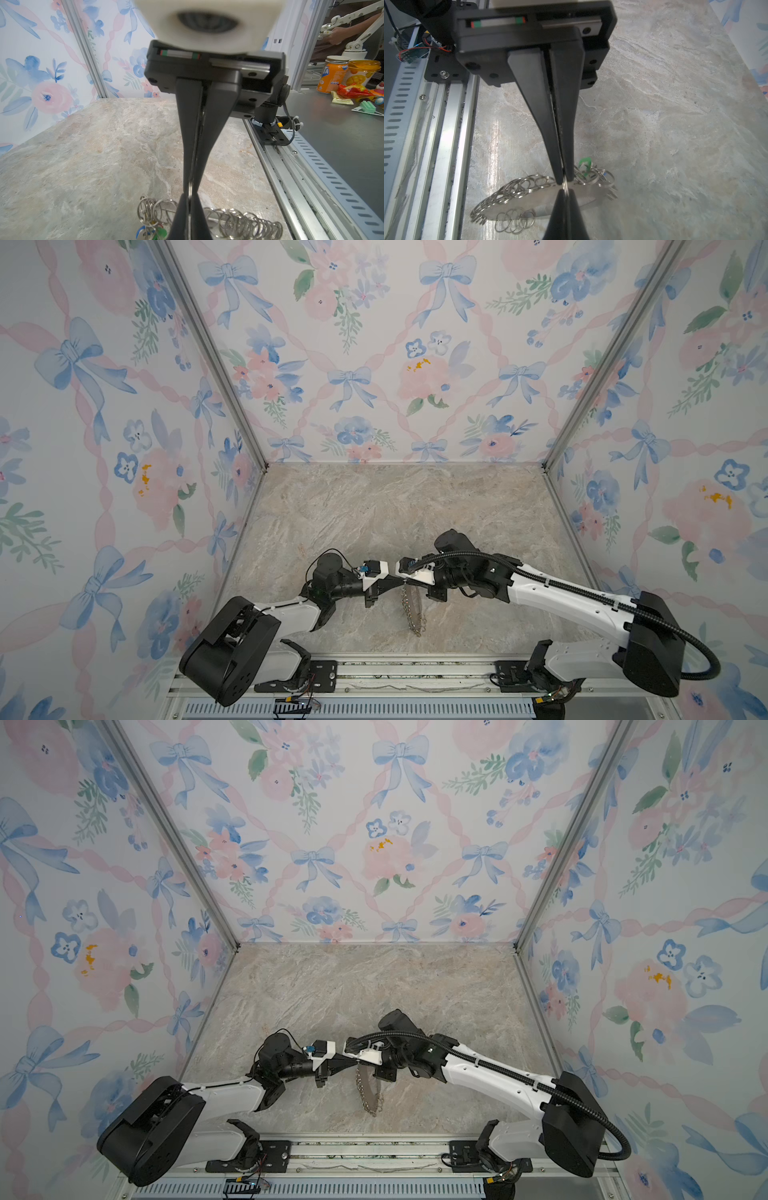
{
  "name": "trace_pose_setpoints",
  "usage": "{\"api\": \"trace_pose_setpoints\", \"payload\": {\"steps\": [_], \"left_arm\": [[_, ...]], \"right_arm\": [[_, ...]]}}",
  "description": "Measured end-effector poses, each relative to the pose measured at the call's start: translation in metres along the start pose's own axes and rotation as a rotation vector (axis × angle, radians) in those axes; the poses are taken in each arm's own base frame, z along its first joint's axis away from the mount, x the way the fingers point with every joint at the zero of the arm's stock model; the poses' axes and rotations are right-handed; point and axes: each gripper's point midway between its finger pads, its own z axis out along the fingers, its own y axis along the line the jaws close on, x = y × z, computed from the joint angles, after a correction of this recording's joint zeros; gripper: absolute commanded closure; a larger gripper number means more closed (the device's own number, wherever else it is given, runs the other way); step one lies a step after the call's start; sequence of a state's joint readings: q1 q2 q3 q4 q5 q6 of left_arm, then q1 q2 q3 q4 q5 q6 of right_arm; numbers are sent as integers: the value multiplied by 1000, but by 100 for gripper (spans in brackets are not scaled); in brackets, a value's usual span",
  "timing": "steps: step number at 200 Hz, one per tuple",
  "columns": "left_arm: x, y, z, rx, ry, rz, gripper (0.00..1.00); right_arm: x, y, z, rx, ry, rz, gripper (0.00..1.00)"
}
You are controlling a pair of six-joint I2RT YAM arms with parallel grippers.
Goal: Put the keys on the keyring
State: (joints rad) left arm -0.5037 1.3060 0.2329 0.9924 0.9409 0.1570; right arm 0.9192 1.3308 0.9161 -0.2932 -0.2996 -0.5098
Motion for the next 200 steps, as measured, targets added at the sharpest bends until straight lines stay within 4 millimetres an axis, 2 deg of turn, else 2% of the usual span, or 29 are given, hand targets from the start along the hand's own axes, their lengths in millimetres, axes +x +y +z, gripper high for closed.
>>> {"api": "trace_pose_setpoints", "payload": {"steps": [21, 55, 75, 108, 122, 131, 164, 200], "left_arm": [[0, 0, 1, 2, 1, -1, 91], [3, -1, 2, 8, 7, -10, 100], [3, -1, 2, 8, 7, -10, 100], [4, 0, 2, -1, 11, -12, 100], [5, 2, 2, -12, 16, -15, 100], [5, 3, 2, -19, 18, -16, 100], [1, 6, 1, -38, 13, -3, 100], [-3, 10, 0, -64, 8, 5, 100]], "right_arm": [[-1, 1, 0, -4, -3, 0, 100], [-1, 1, 0, -6, -4, 1, 100], [-1, 1, 0, -5, -4, 1, 100], [-1, -5, -2, 6, -15, 21, 77], [-4, -12, -9, 30, -58, 44, 68], [-3, -19, -17, 62, -91, 71, 65], [-3, -41, -45, 177, -220, 139, 64], [-7, -65, -51, 249, -277, 225, 63]]}}
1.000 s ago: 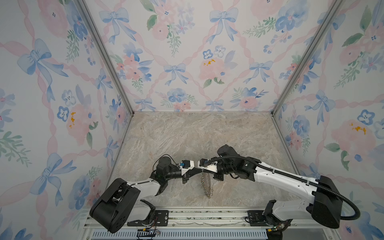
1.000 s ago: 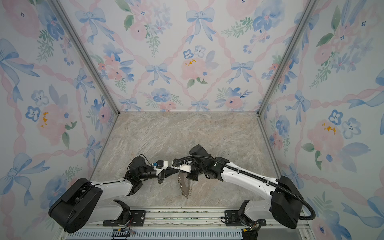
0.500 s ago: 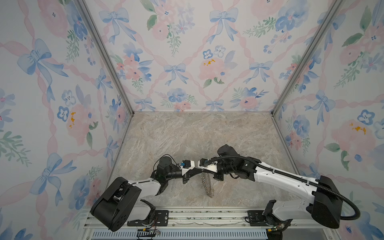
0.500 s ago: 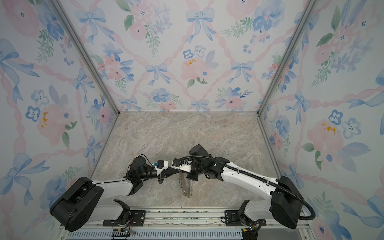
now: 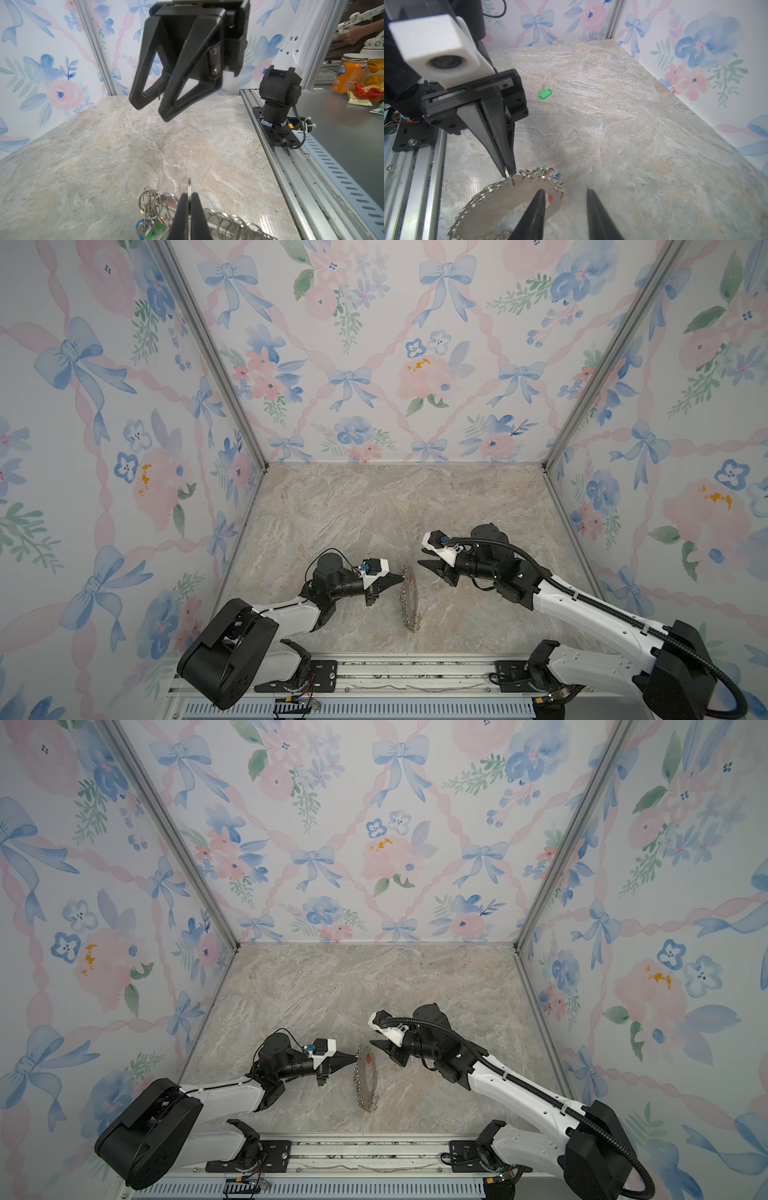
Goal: Put the keys on the keyring
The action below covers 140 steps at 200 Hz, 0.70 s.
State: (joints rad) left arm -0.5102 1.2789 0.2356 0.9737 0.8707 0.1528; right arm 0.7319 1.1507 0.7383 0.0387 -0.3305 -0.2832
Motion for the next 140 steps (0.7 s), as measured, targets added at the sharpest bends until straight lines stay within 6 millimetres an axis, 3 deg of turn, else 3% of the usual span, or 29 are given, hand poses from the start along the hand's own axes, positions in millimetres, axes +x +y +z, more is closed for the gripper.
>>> {"api": "trace_pose_setpoints", "payload": {"steps": [42, 58, 76, 119, 140], "left_arm": [[-19, 23, -8, -158, -42, -44, 100], [-34, 36, -16, -251, -79, -60, 100], [-49, 48, -28, -362, -126, -71, 100], [-96, 73, -73, -637, -258, -47, 100], [-116, 88, -96, -777, -306, -54, 100]], "right_arm": [[13, -47, 5, 172, -8, 205, 57], [25, -70, 9, 242, 3, 335, 47], [42, -87, 20, 285, 38, 455, 43], [74, -89, 66, 293, 127, 646, 26], [74, -81, 94, 277, 148, 678, 23]]}}
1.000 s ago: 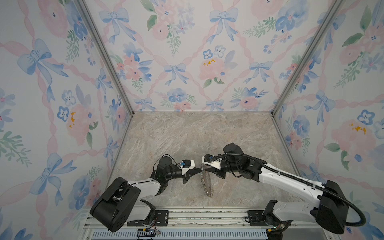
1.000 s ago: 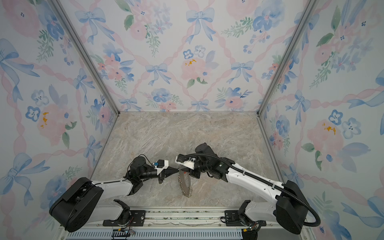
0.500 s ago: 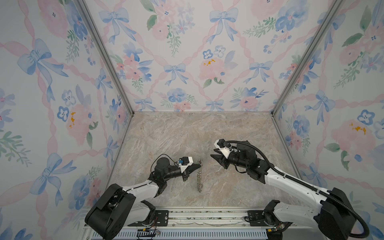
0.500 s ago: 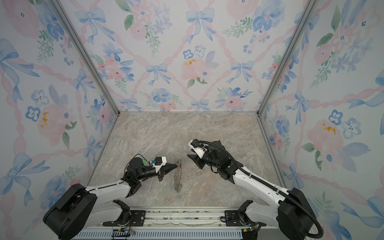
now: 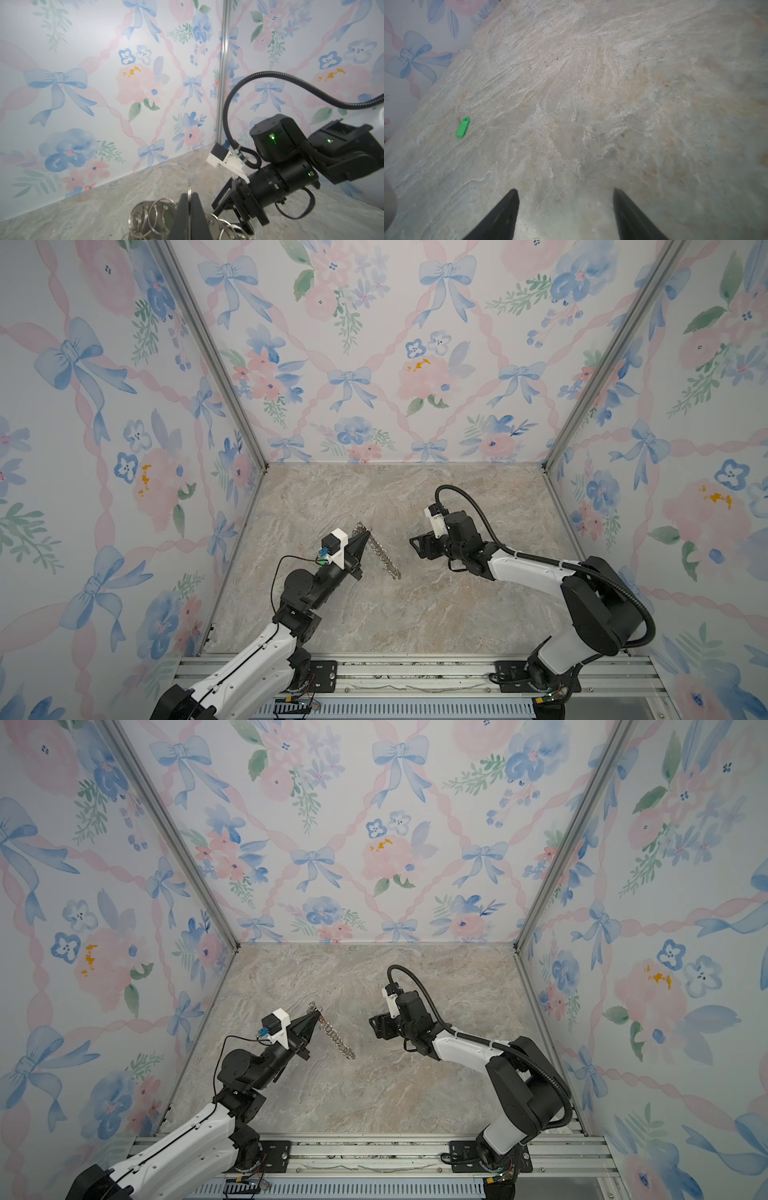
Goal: Put the keys on the keyring
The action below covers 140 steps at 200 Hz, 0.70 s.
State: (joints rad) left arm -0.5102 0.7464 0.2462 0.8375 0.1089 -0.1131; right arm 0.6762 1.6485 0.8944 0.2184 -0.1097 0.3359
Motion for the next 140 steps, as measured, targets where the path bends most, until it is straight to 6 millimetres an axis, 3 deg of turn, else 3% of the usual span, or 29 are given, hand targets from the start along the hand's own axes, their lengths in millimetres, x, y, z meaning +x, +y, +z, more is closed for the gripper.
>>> {"api": "trace_pose_setpoints", "payload": {"steps": [43, 86, 140], "left_arm": [[-38, 36, 0, -215, -50, -3, 100], [-71, 64, -10, -400, -99, 9, 100], [-93, 82, -21, -523, -134, 33, 100]], "right_arm": [[-10, 54, 55, -76, 10, 20, 21], [7, 104, 106, -131, 66, 0, 20], [22, 166, 136, -173, 106, -93, 20]]}}
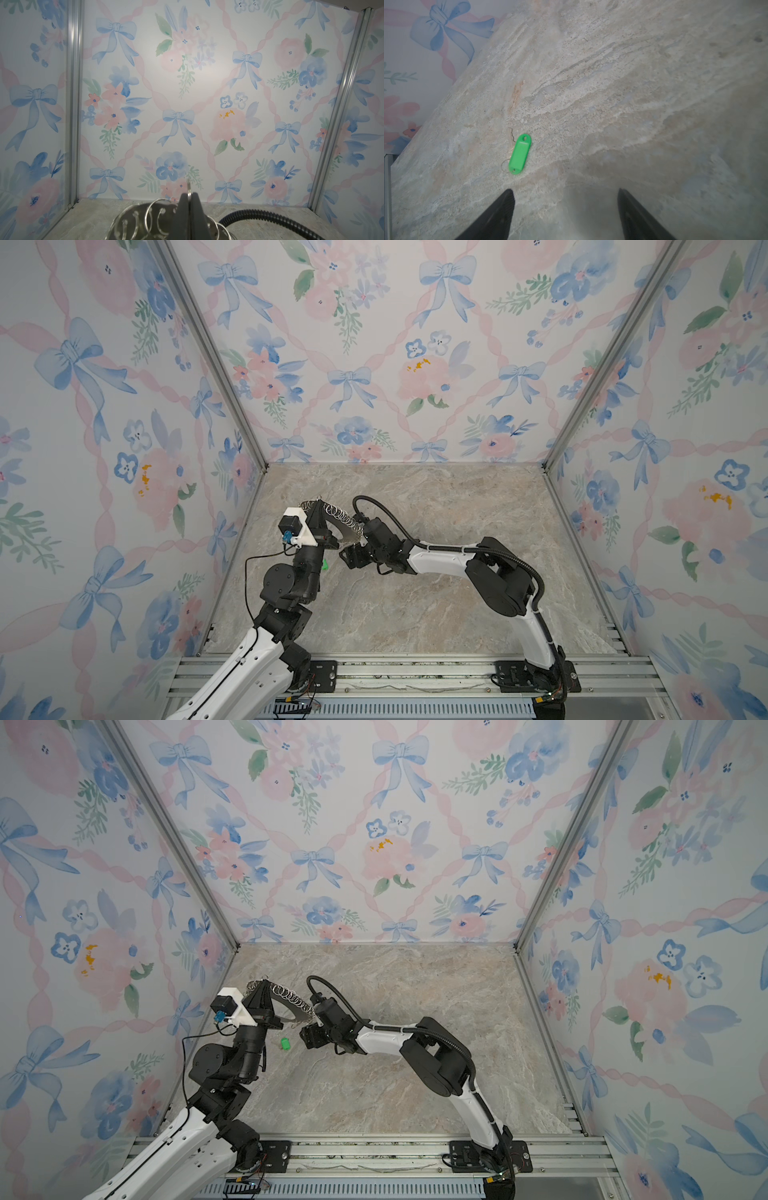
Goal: Put the keys on the keyring
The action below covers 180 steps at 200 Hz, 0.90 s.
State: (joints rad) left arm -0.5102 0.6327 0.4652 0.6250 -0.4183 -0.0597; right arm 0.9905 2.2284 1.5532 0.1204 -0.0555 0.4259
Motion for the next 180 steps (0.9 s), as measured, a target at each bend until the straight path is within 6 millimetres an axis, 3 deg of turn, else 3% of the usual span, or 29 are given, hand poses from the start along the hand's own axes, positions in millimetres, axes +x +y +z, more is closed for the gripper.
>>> {"api": "trace_pose_setpoints", "payload": {"steps": [28, 74, 180], "left_arm": [[-11, 4, 1, -28, -21, 5, 100], [-26, 12, 3, -75, -50, 31, 100], [-31, 31, 10, -154, -55, 81, 100]], "right_arm": [[-2, 15, 17, 15, -3, -50, 21], [12, 18, 47, 57, 39, -110, 21], [17, 35, 63, 147, 75, -274, 22]]}}
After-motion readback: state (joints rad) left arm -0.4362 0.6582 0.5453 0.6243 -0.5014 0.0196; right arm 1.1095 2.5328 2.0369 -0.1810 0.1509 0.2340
